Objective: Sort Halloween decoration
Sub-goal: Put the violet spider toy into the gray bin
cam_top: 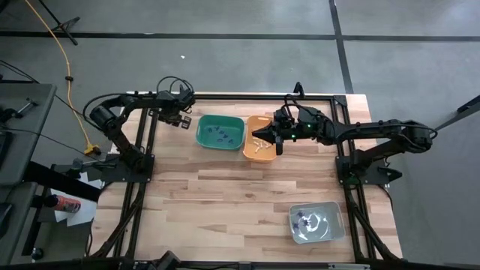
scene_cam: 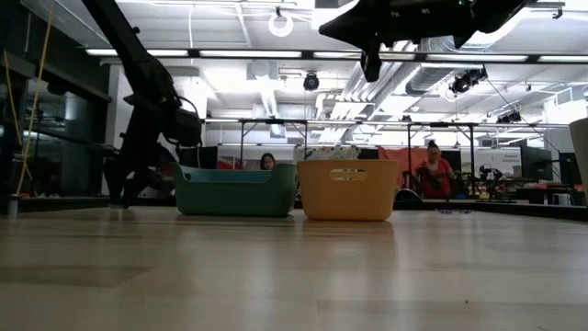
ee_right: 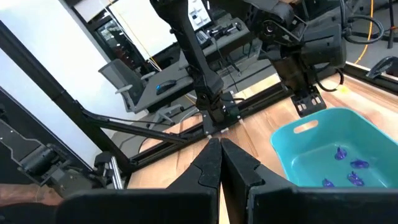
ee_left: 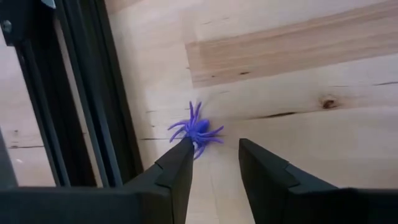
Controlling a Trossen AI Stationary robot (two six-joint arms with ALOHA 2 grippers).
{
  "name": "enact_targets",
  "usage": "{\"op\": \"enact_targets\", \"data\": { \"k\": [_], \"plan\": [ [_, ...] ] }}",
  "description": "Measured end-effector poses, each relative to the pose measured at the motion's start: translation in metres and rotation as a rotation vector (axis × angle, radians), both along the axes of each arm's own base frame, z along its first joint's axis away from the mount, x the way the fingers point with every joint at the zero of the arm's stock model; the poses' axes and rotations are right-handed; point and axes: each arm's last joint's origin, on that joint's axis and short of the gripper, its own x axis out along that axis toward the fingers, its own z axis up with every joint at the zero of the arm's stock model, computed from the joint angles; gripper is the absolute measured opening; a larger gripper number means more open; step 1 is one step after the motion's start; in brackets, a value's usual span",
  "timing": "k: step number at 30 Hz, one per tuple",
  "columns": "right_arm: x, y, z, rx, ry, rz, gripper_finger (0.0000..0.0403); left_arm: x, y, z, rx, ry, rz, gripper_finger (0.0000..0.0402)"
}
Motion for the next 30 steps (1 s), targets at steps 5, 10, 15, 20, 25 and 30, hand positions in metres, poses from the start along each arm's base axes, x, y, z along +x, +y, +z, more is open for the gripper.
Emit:
{"op": "enact_targets", "data": {
  "k": [5, 10, 15, 20, 25, 30],
  "plan": [
    [0.0, 0.0, 0.0, 0.0, 0.002, 0.0, 0.0, 0.005, -0.001, -0.004, 0.021, 0.034, -0.022, 0.0104],
    [0.0, 0.001, 0.0, 0.002, 0.003, 0.004, 0.0, 0.005, 0.001, -0.006, 0.031, 0.037, -0.027, 0.0026],
    [0.001, 0.009, -0.001, 0.002, 0.011, 0.029, 0.0, 0.004, -0.001, -0.005, 0.004, 0.034, -0.045, 0.0007],
    [0.002, 0.017, -0.002, -0.027, 0.019, 0.061, 0.0, 0.003, -0.005, 0.013, -0.003, -0.072, -0.057, 0.0001],
    [0.003, 0.022, 0.002, -0.087, -0.026, 0.064, 0.0, 0.001, -0.017, 0.054, 0.106, -0.253, -0.038, 0.0001],
    [0.004, 0.021, 0.008, -0.149, -0.082, -0.001, 0.0, -0.002, -0.043, 0.108, 0.258, -0.558, -0.1, 0.0]
  ]
}}
